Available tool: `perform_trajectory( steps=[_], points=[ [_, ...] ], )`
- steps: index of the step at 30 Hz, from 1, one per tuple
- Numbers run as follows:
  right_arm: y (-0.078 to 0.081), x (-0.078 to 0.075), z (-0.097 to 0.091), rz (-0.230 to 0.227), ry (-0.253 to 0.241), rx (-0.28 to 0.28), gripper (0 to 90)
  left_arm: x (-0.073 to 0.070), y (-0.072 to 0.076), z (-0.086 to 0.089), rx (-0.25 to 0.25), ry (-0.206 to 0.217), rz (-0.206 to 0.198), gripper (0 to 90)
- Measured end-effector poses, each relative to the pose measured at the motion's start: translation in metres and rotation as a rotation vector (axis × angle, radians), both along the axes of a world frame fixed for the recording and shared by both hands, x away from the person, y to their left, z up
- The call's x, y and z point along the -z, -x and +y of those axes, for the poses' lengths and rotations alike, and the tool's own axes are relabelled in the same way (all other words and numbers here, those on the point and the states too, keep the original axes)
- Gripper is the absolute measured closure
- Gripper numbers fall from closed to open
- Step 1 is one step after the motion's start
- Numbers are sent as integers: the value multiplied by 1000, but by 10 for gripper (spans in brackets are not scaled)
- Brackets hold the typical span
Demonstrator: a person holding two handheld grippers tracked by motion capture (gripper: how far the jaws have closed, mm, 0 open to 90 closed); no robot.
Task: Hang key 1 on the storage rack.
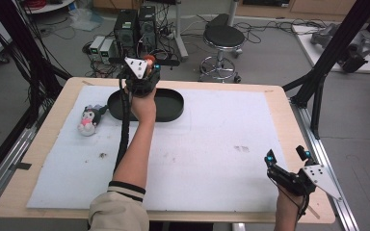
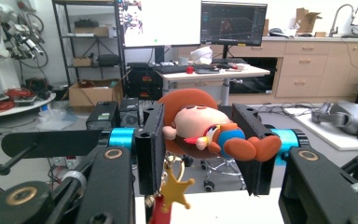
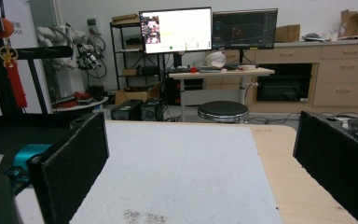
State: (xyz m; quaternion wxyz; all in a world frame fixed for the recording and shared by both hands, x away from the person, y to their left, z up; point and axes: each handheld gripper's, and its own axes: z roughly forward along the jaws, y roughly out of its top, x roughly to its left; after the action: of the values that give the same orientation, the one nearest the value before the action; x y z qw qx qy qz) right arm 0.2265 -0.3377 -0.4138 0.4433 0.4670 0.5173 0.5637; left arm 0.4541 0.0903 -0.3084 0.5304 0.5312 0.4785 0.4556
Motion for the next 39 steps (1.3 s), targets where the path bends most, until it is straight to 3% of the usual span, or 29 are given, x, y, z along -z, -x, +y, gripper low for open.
perform_trajectory(
  steps=[6,21,31,39],
  points=[
    [-1,1,0,1,5,1,25,0,-2,0,6,6,-1,562],
    [0,2,-2,7,-8,5,25,-13,-15,-4,-4,-29,-1,562],
    [-1,2,-3,4,-5,9,25,-12,-11,-13,5,-49,-1,562],
    [0,3,-5,5,-14,14,25,-8,-15,-10,-3,-37,8,562]
  ],
)
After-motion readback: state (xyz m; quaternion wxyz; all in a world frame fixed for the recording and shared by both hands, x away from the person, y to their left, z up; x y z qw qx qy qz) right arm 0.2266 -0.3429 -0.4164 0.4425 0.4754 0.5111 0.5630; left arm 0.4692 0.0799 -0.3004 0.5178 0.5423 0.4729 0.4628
